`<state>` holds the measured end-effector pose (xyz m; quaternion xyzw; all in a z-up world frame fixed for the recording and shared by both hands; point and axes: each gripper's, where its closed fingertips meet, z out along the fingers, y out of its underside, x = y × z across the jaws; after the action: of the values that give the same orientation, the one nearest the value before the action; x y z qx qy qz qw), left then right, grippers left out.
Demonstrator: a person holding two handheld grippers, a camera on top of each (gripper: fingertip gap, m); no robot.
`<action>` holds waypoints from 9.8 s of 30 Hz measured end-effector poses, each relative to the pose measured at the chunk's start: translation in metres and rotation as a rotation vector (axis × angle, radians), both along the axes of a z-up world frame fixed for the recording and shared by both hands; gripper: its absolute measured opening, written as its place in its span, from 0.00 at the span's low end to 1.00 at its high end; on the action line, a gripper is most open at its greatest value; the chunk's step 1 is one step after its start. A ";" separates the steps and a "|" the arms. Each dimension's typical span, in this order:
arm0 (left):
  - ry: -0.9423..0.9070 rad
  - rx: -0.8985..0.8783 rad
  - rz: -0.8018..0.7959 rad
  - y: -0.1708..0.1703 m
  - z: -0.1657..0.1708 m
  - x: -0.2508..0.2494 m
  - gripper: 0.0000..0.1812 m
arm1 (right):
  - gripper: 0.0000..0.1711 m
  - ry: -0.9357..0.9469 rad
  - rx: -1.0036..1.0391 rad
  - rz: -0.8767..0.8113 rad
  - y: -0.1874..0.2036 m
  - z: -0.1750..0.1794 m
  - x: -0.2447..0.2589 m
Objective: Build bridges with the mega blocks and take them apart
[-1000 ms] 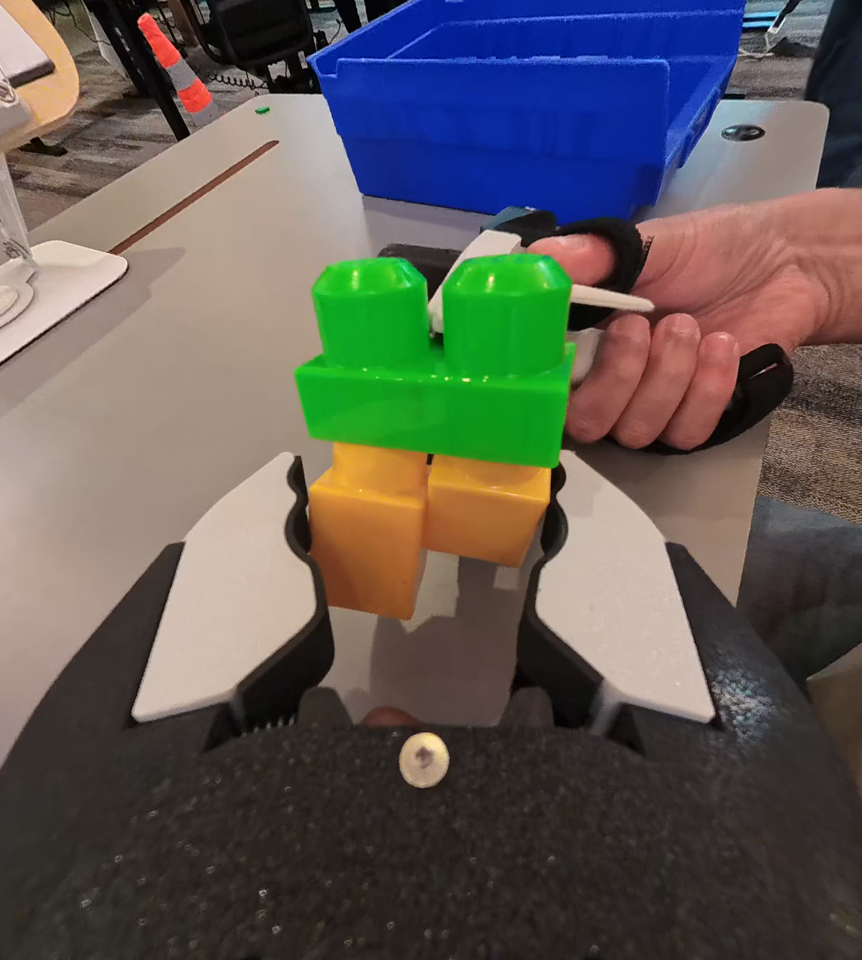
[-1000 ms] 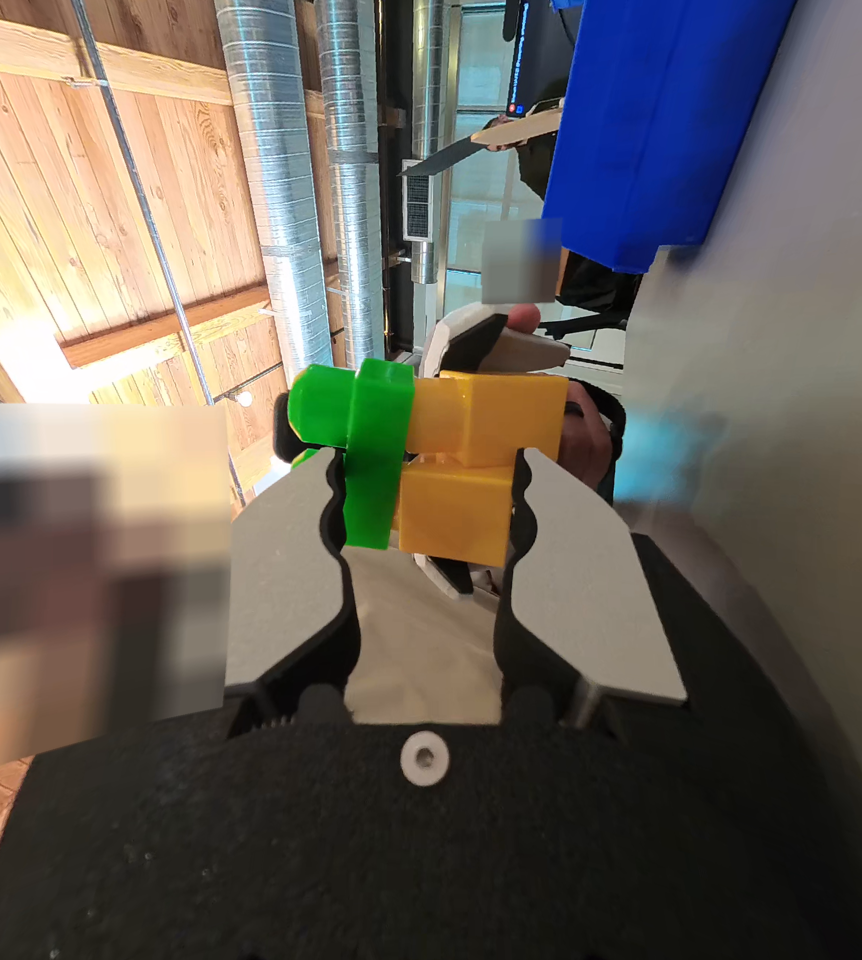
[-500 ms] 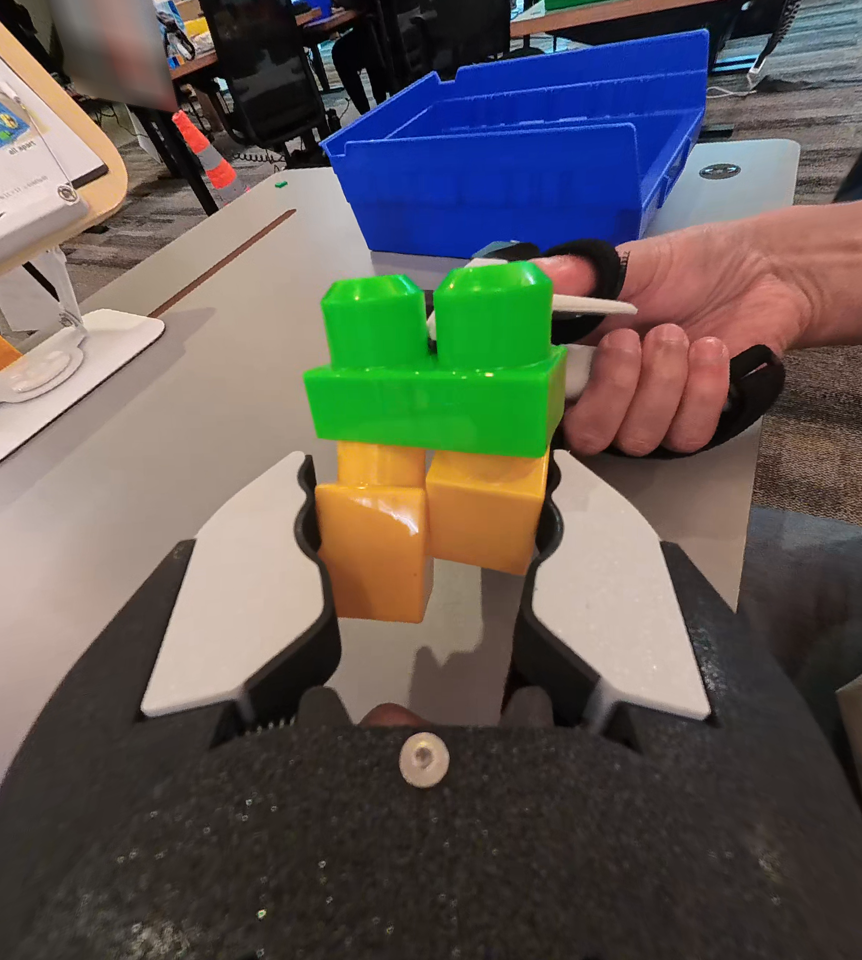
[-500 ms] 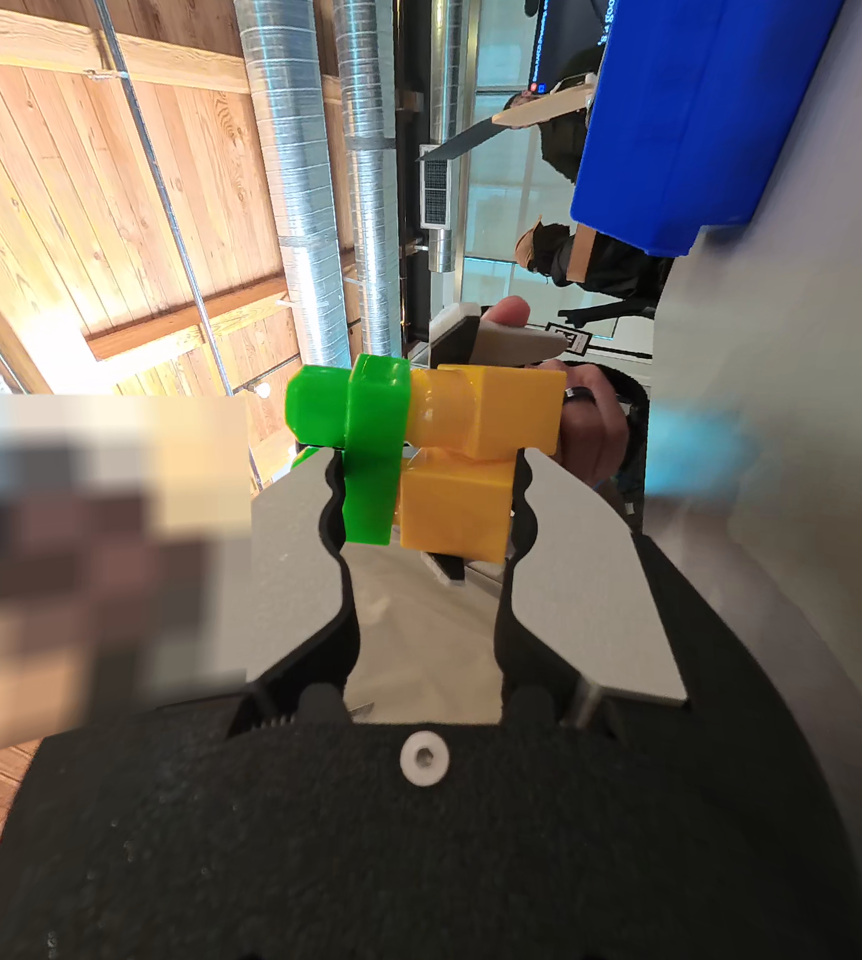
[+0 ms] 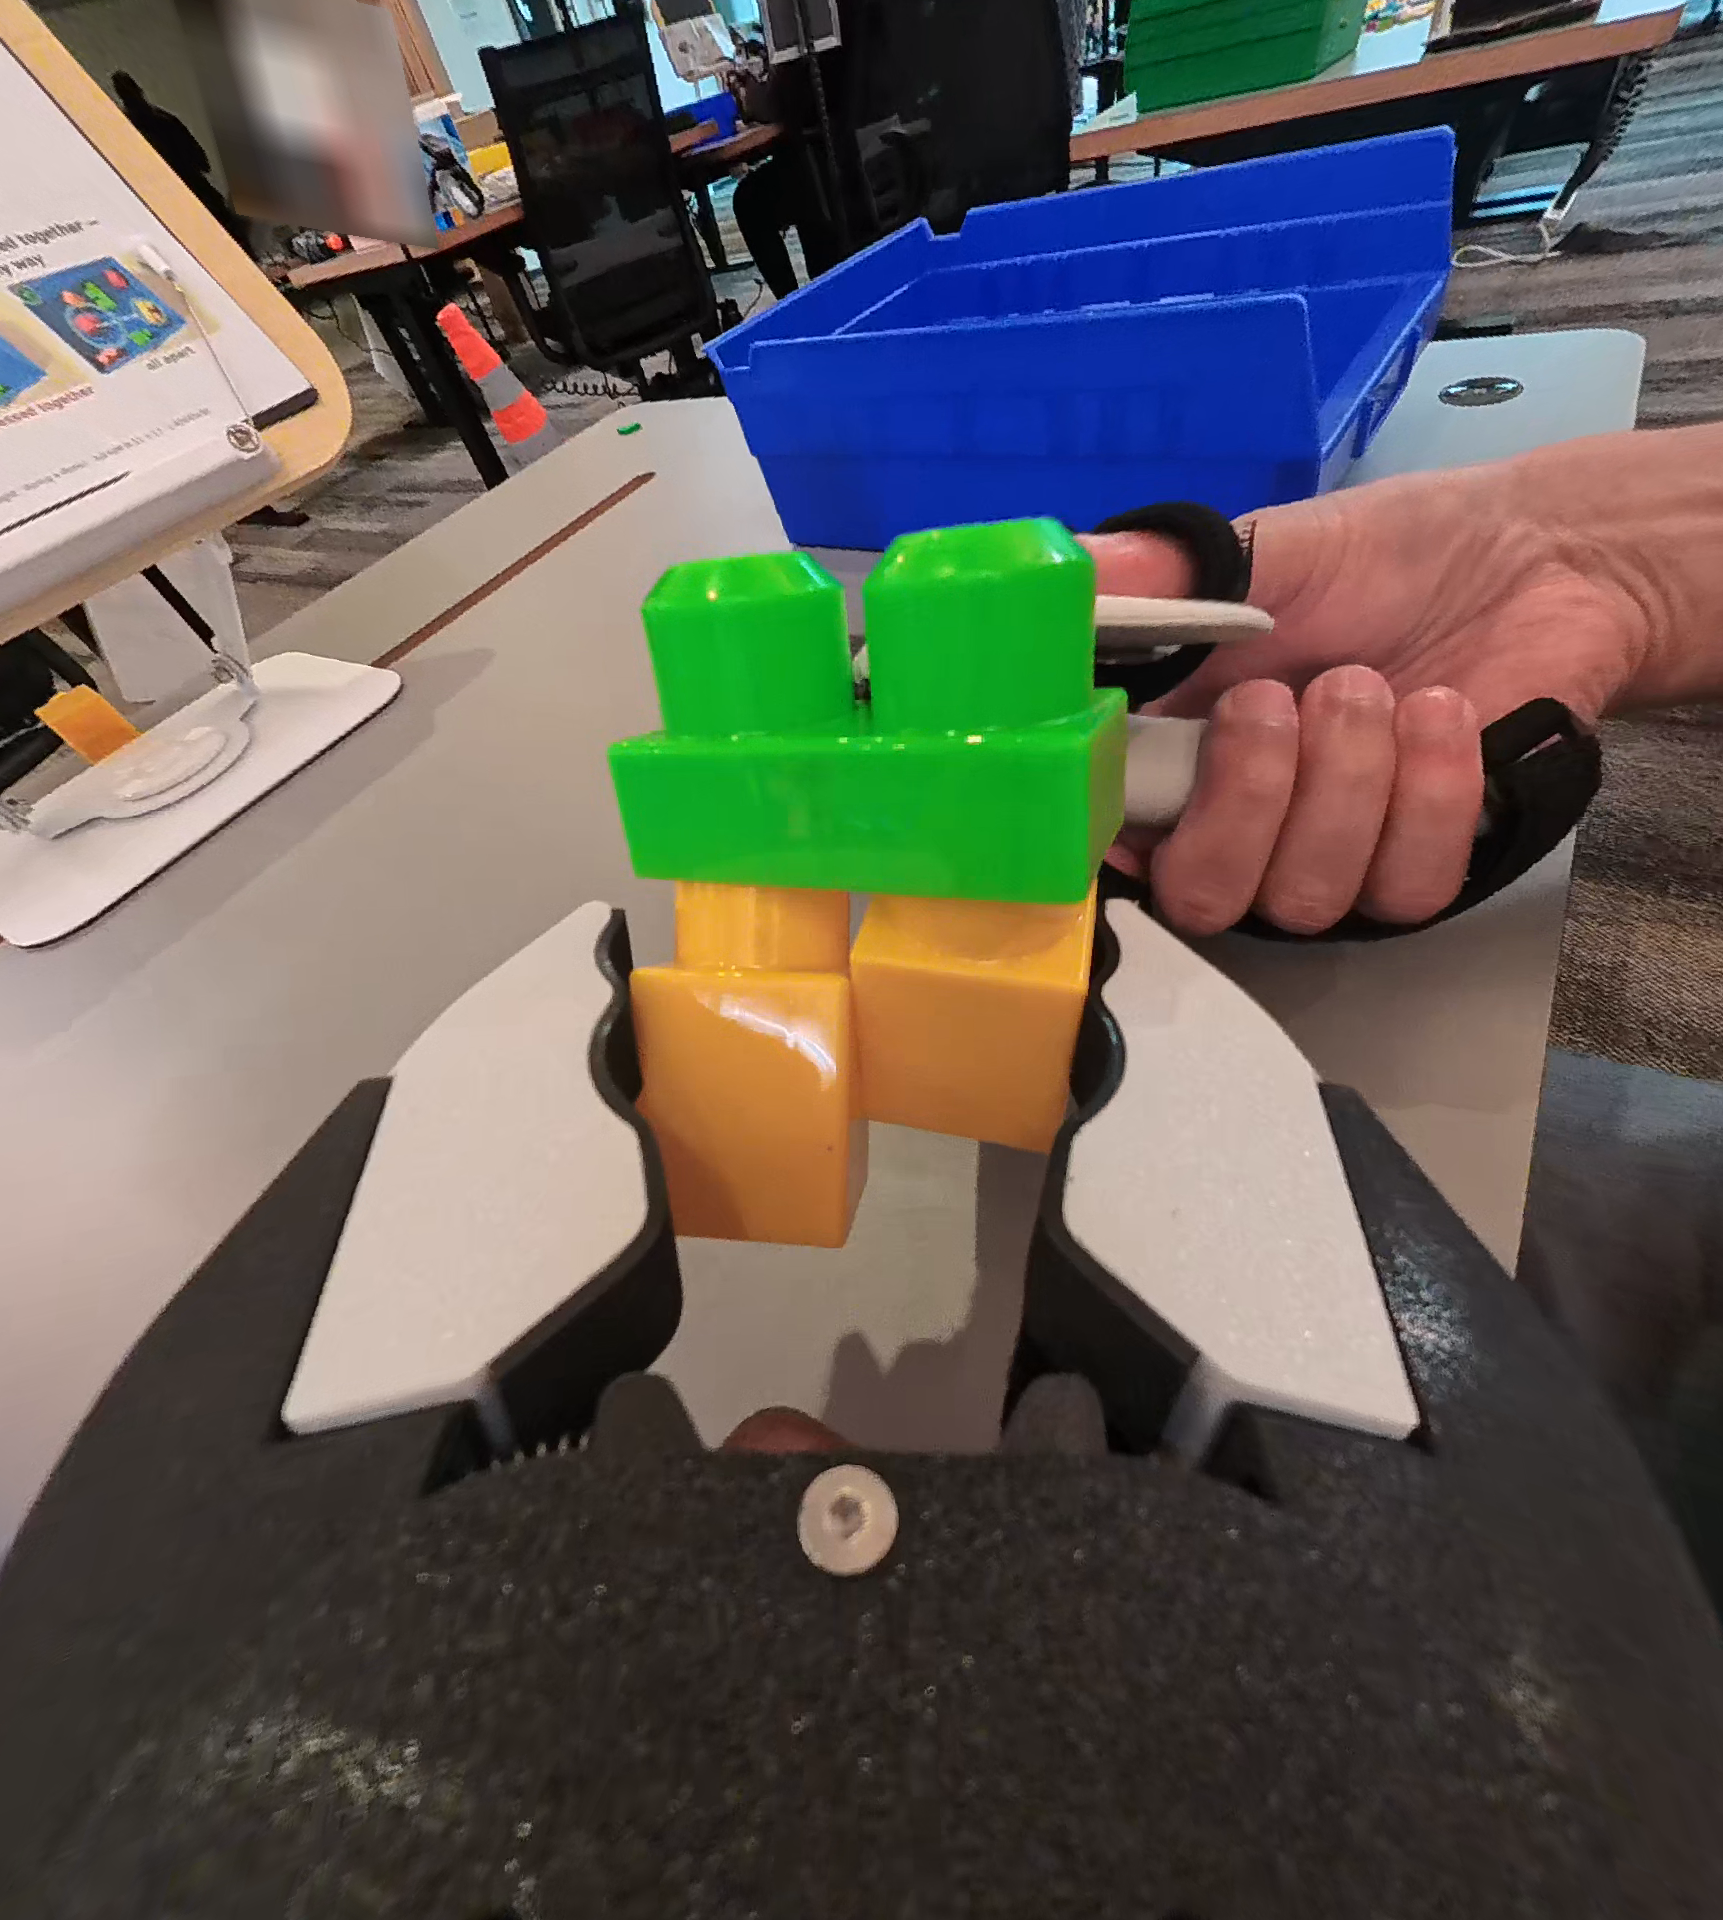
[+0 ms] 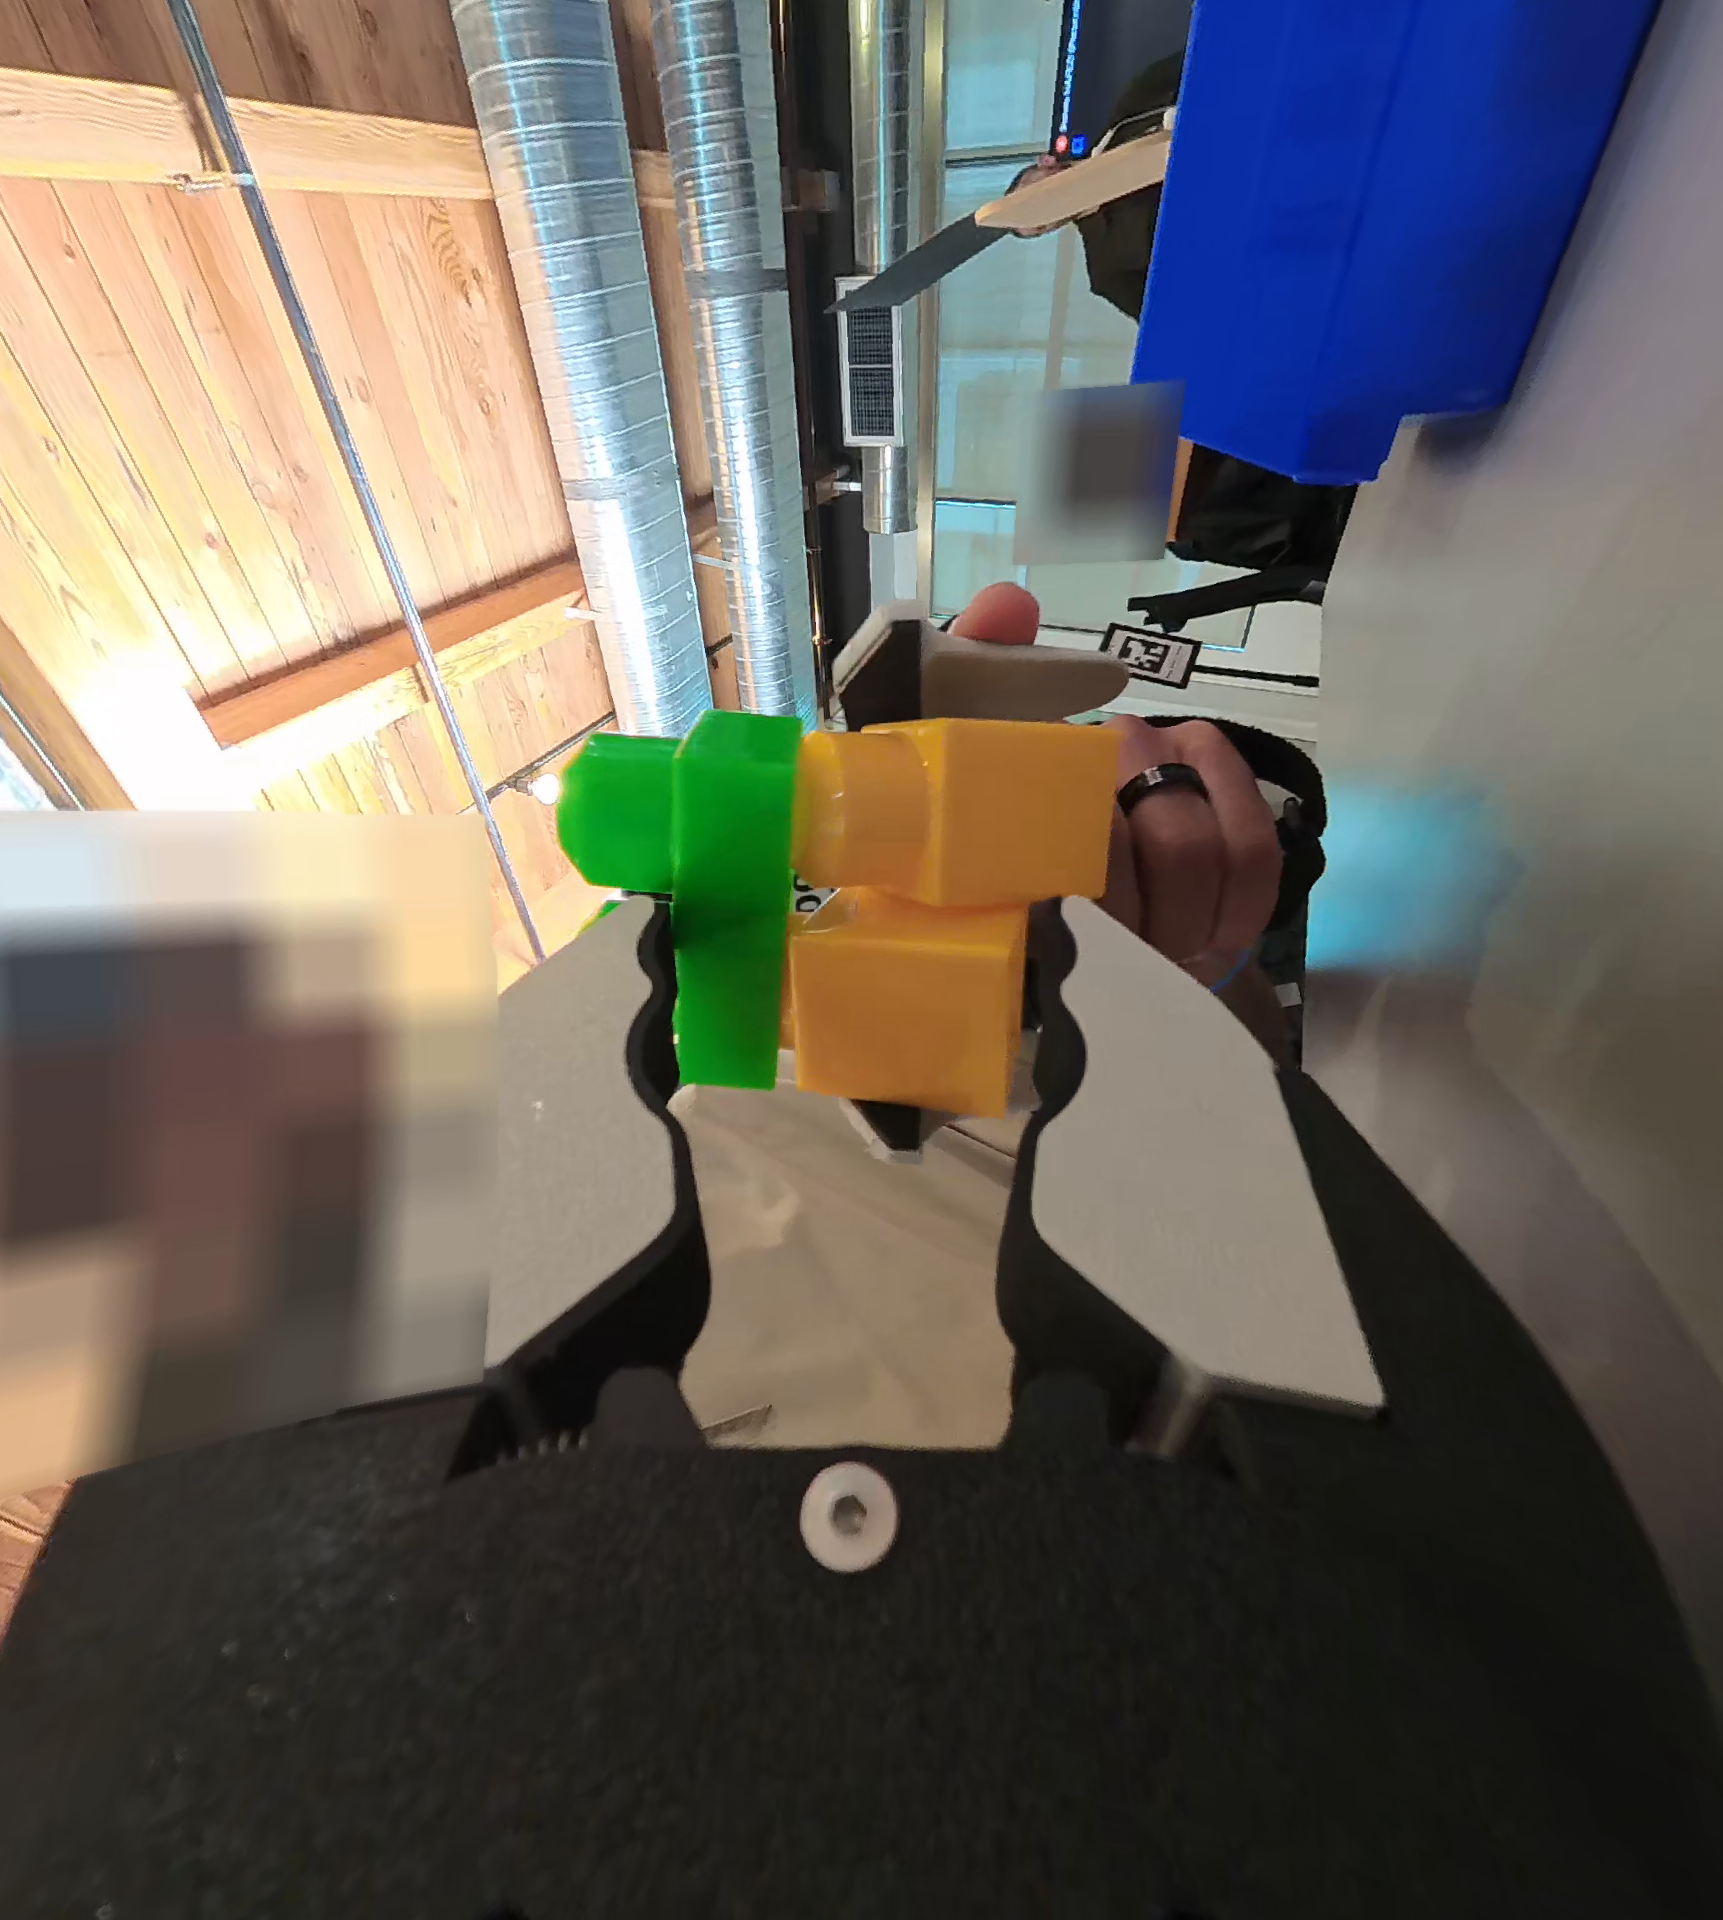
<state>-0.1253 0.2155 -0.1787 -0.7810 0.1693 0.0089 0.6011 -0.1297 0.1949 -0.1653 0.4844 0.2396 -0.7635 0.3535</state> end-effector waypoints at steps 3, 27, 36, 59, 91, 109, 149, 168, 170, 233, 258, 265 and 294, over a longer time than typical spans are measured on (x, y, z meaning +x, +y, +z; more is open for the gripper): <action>-0.003 0.019 0.005 -0.002 0.004 -0.003 0.45 | 0.42 -0.007 -0.006 0.000 0.001 -0.001 -0.001; 0.086 -0.098 0.126 0.001 -0.030 -0.028 0.45 | 0.25 0.073 1.119 -0.285 0.008 -0.007 -0.012; 0.075 -0.079 0.086 0.004 -0.030 -0.016 0.44 | 0.24 0.051 0.947 -0.240 0.013 -0.013 -0.003; 0.164 -0.286 0.150 0.016 -0.066 -0.022 0.43 | 0.22 -0.054 1.195 -0.282 0.024 -0.046 -0.004; 0.104 -0.316 0.164 0.010 -0.068 -0.028 0.42 | 0.21 -0.058 1.127 -0.320 0.020 -0.052 -0.012; -0.027 0.207 -0.005 -0.011 0.068 0.016 0.42 | 0.15 0.193 0.562 -0.321 0.035 0.019 0.011; -0.127 0.314 -0.148 -0.015 0.113 0.044 0.42 | 0.00 0.379 0.018 0.033 -0.042 0.051 0.003; -0.197 0.319 -0.145 -0.008 0.121 0.032 0.42 | 0.00 0.376 0.535 -0.177 -0.042 0.011 -0.030; -0.185 0.289 -0.139 -0.001 0.118 0.024 0.42 | 0.00 0.432 0.850 -0.319 -0.031 0.003 -0.041; -0.618 0.353 -0.312 0.029 0.139 -0.026 0.42 | 0.00 0.940 0.518 -0.711 0.012 0.073 -0.054; -0.629 0.331 -0.304 0.020 0.134 -0.040 0.41 | 0.00 0.908 0.566 -0.752 0.032 0.070 -0.051; -0.690 0.324 -0.324 0.014 0.127 -0.046 0.41 | 0.00 0.898 0.588 -0.743 0.029 0.070 -0.051; -0.185 0.237 -0.271 0.005 0.088 -0.016 0.41 | 0.74 0.233 0.207 -0.073 0.000 0.068 -0.031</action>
<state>-0.1416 0.2202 -0.0910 -0.6723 0.2145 -0.1241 0.6976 -0.1605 0.1954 -0.0974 0.4346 0.3387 -0.7982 0.2435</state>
